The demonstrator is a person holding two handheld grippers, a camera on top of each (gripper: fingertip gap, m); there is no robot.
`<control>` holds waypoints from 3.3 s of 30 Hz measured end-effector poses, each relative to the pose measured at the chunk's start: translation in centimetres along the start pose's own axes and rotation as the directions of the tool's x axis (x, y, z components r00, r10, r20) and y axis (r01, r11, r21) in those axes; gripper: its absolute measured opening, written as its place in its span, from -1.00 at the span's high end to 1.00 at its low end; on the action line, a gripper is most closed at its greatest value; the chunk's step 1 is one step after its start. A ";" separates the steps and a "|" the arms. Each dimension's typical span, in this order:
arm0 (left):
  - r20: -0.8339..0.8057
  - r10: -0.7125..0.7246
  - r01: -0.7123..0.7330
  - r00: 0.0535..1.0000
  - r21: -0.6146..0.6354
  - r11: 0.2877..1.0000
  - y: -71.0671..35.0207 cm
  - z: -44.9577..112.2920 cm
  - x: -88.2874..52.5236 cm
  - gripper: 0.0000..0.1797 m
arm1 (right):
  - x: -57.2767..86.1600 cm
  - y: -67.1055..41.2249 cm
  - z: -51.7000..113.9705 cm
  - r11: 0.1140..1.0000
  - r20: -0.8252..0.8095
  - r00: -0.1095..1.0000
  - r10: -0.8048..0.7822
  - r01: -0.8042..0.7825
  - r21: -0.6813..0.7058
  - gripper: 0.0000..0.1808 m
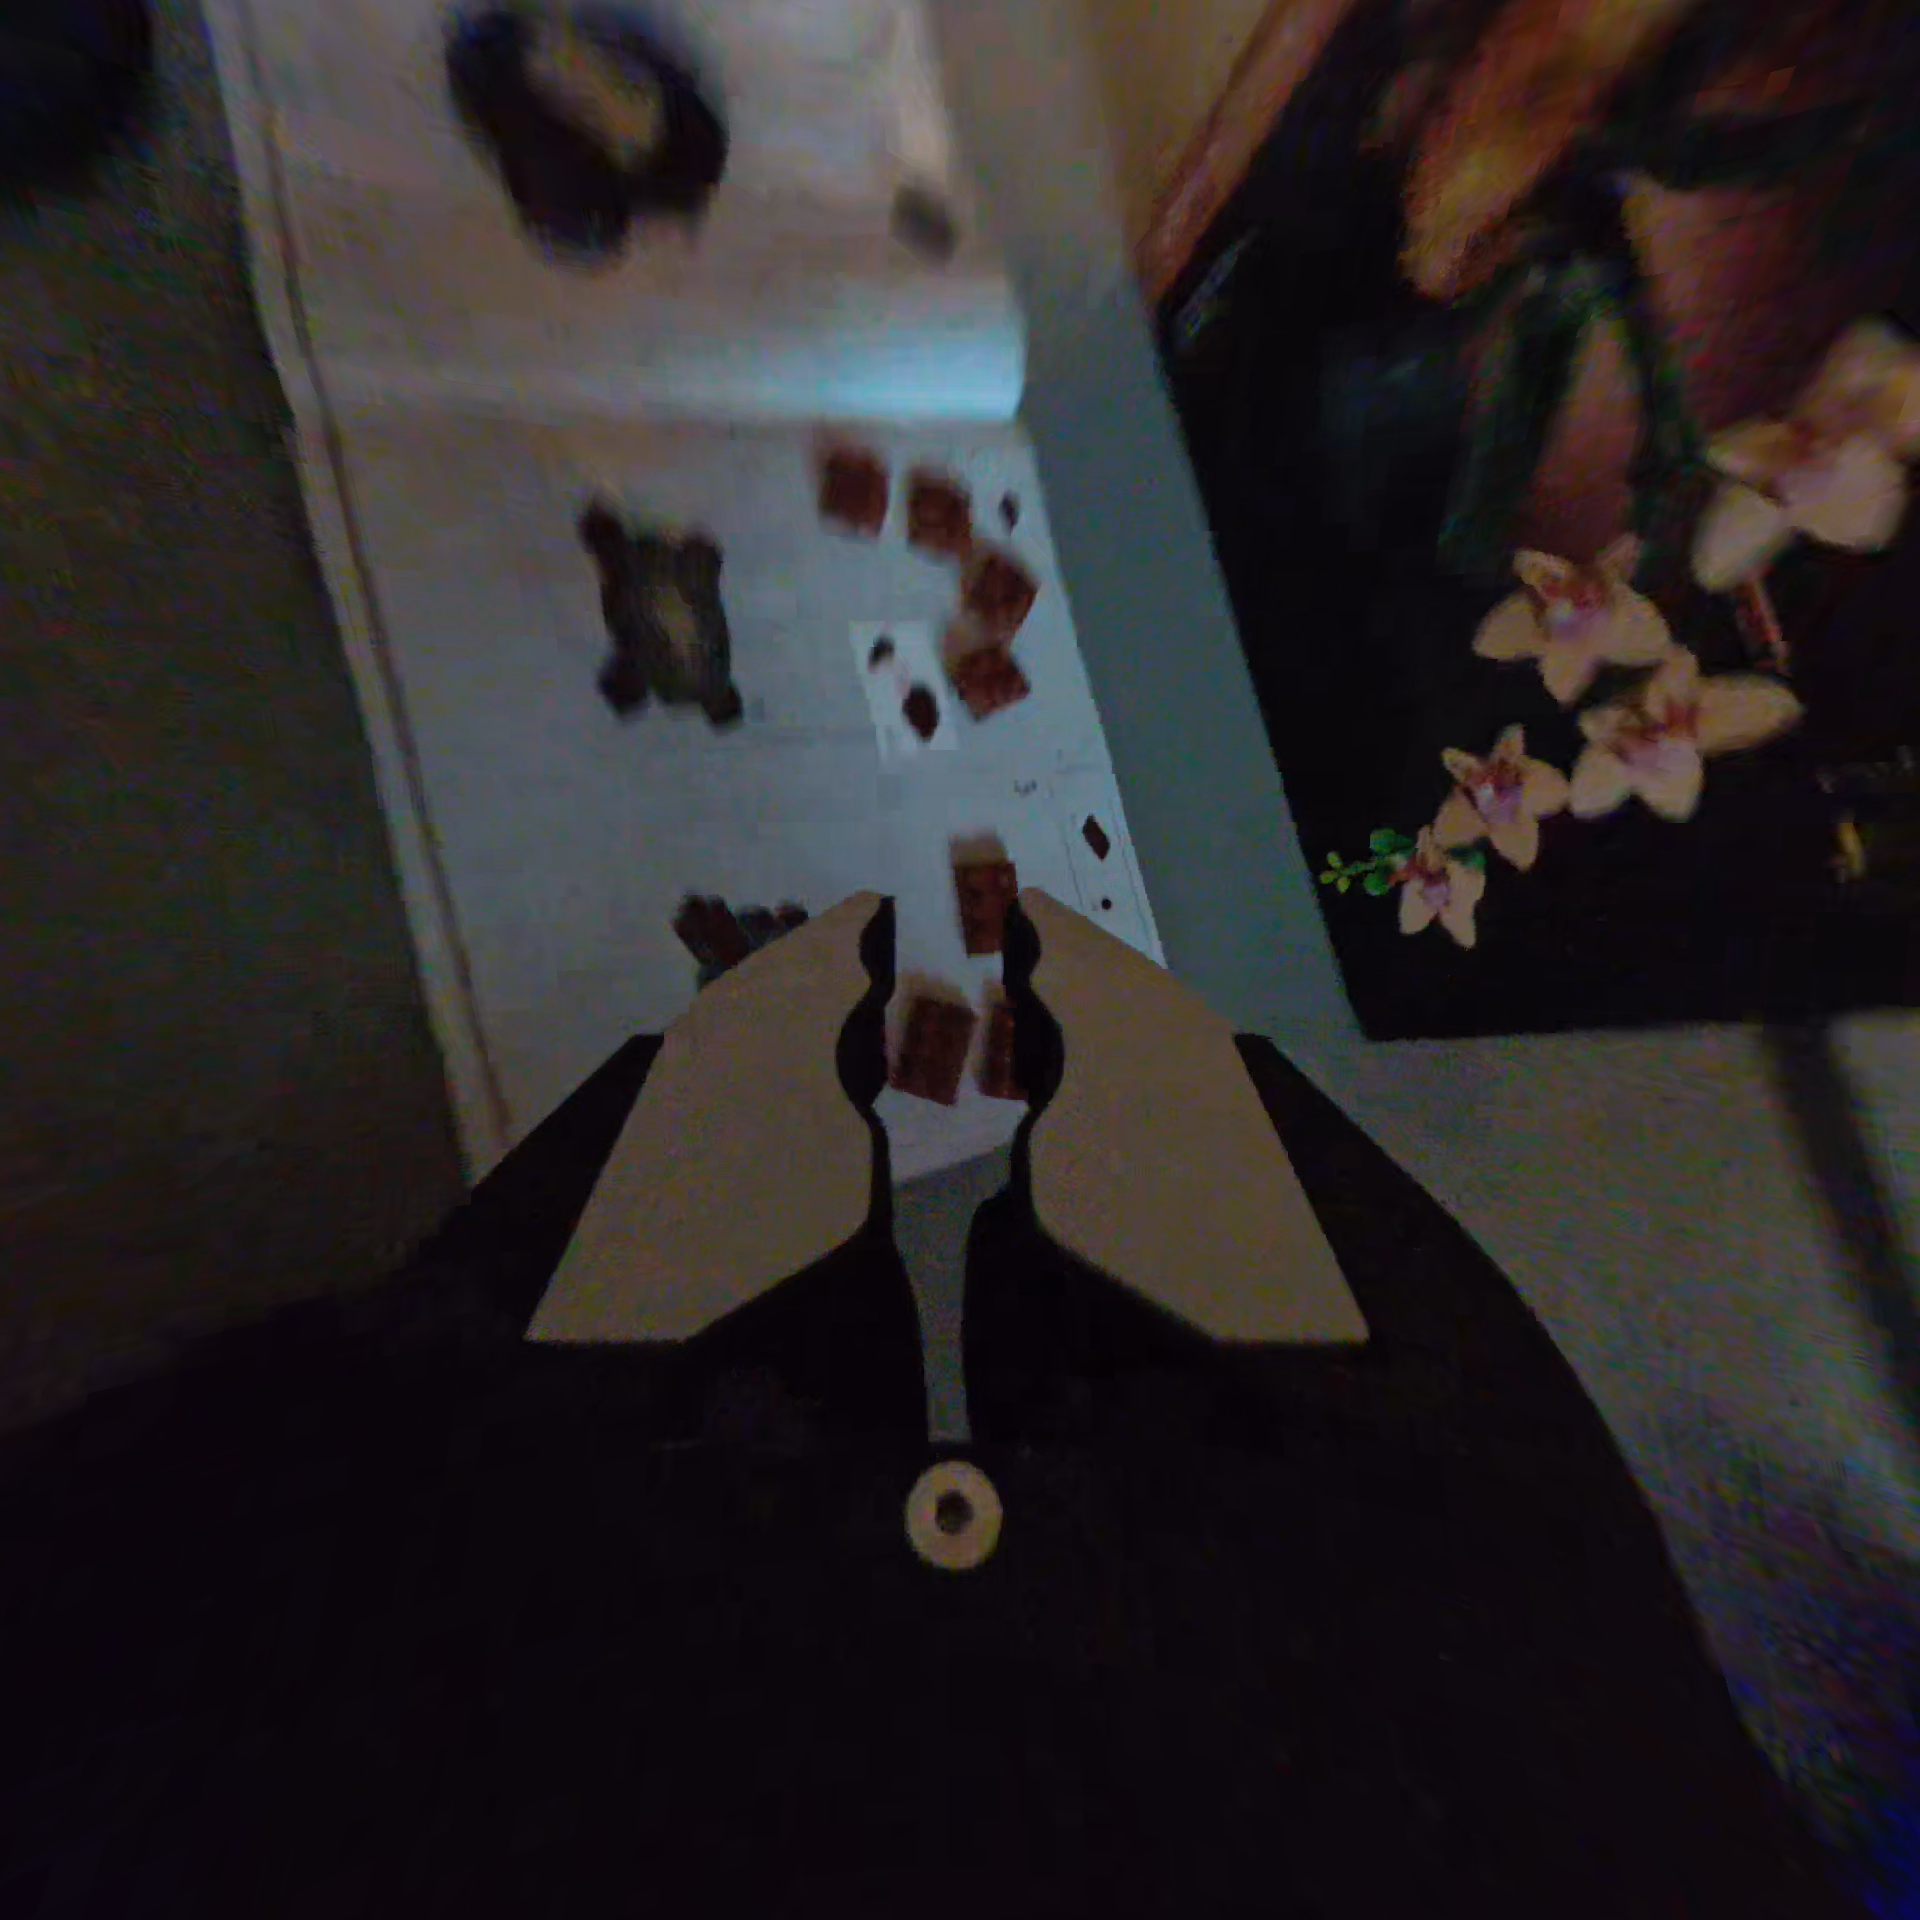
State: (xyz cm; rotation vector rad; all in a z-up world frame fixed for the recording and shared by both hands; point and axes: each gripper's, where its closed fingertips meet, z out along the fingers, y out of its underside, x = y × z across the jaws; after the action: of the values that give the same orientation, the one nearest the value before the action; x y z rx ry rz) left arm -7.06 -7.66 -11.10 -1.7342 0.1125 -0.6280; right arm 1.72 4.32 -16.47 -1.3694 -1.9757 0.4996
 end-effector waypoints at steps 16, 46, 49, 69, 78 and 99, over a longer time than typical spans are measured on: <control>-0.022 0.353 -0.353 0.935 0.023 0.935 -6.0 5.3 4.0 0.79 | -1.8 -4.5 -11.8 0.680 0.076 0.882 0.465 -0.410 0.608 0.69; 0.156 0.252 -0.278 0.955 0.179 0.944 -4.2 1.3 -3.9 0.68 | -0.9 -1.9 -4.3 0.733 -0.101 0.895 0.434 -0.285 0.617 0.47; 0.219 0.233 -0.276 0.947 0.194 0.941 -5.3 0.8 -4.8 0.72 | -0.8 -1.8 -4.4 0.721 -0.079 0.891 0.448 -0.307 0.622 0.48; -0.215 0.137 -0.107 0.967 0.143 0.984 1.3 -5.1 4.1 0.64 | -7.6 -11.2 5.0 0.967 0.324 0.945 0.051 -0.128 0.221 0.10; -0.226 0.088 -0.063 0.970 0.115 0.991 1.7 -5.0 3.6 0.58 | -10.0 -13.4 15.9 0.995 0.414 0.906 -0.090 0.096 0.007 0.05; -0.053 -0.076 0.080 0.996 0.072 0.994 -0.4 -1.8 2.0 0.74 | -5.5 -8.1 -2.8 0.968 0.076 0.990 0.120 -0.134 0.210 0.30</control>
State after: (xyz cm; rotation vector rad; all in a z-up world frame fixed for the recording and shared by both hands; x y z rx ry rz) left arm -6.27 -9.89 -9.76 -1.6577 0.0559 -0.7252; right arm -0.44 -3.96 -11.02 -1.3625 -1.8294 0.8012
